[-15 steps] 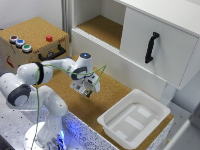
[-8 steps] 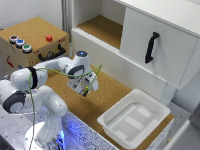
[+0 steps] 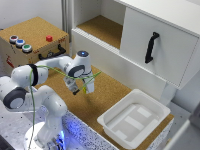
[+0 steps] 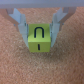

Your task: Grasp the yellow block, then rotate it right

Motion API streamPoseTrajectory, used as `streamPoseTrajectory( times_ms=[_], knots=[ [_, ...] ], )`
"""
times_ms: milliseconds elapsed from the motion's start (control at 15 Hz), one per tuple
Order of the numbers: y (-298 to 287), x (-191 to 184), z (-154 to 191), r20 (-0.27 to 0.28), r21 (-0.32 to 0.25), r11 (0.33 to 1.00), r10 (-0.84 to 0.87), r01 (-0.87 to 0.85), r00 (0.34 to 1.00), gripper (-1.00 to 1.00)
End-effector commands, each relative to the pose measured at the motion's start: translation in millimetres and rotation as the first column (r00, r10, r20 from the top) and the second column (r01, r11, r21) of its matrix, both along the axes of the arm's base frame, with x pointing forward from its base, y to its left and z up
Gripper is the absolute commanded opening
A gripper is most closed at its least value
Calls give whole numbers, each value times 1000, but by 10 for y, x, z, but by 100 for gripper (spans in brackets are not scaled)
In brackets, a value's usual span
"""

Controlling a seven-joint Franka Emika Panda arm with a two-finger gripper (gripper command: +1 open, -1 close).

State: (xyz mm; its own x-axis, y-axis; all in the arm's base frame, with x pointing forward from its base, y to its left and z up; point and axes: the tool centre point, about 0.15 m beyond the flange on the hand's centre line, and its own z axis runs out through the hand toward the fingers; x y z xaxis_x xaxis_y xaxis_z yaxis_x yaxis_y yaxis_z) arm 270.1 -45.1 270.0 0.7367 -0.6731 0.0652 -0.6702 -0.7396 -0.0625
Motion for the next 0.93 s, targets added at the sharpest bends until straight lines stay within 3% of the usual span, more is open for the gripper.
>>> streamPoseTrajectory(
  times_ms=[0,67,200,400,600,867],
  knots=[
    [-159,401,-160,-166,76,940,-317,332,934,-100],
    [-170,391,-194,-161,102,920,-360,379,919,-100],
    [-126,343,-241,-160,93,860,-484,501,860,-100],
    [-55,295,-205,-115,17,772,-629,635,769,-100],
    [-22,420,-221,-138,-56,729,-682,682,718,-100],
    [-23,437,-439,-193,30,661,-732,750,653,-100]
  ],
)
